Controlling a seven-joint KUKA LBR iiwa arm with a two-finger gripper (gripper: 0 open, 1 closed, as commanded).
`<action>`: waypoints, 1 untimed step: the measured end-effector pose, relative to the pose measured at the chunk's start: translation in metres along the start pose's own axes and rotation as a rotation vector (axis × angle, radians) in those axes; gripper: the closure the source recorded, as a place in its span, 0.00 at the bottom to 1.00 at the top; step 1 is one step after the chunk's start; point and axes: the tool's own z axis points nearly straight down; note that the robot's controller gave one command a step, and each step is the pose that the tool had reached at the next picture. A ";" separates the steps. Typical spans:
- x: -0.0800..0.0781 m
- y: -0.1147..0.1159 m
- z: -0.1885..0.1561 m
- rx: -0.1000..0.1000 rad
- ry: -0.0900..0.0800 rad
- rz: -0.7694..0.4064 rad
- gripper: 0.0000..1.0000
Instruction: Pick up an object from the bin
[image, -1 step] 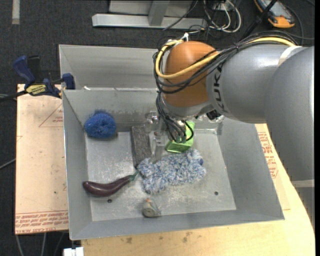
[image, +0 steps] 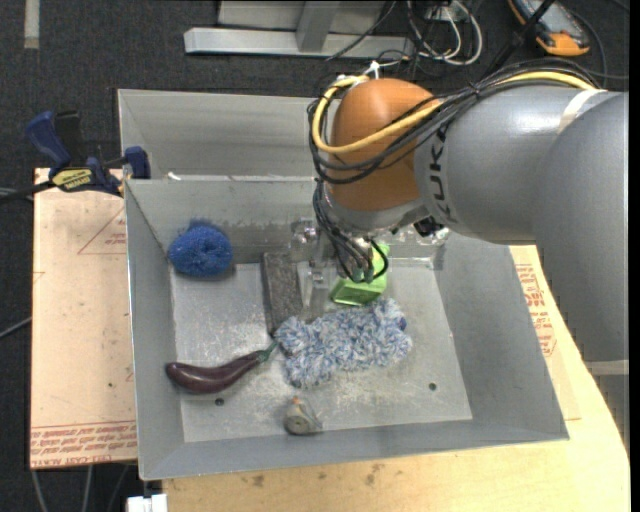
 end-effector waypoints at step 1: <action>0.047 -0.029 0.029 -0.001 -0.005 -0.009 0.00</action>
Offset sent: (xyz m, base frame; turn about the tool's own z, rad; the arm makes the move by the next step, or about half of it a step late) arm -0.0347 -0.0444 -0.0856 -0.1681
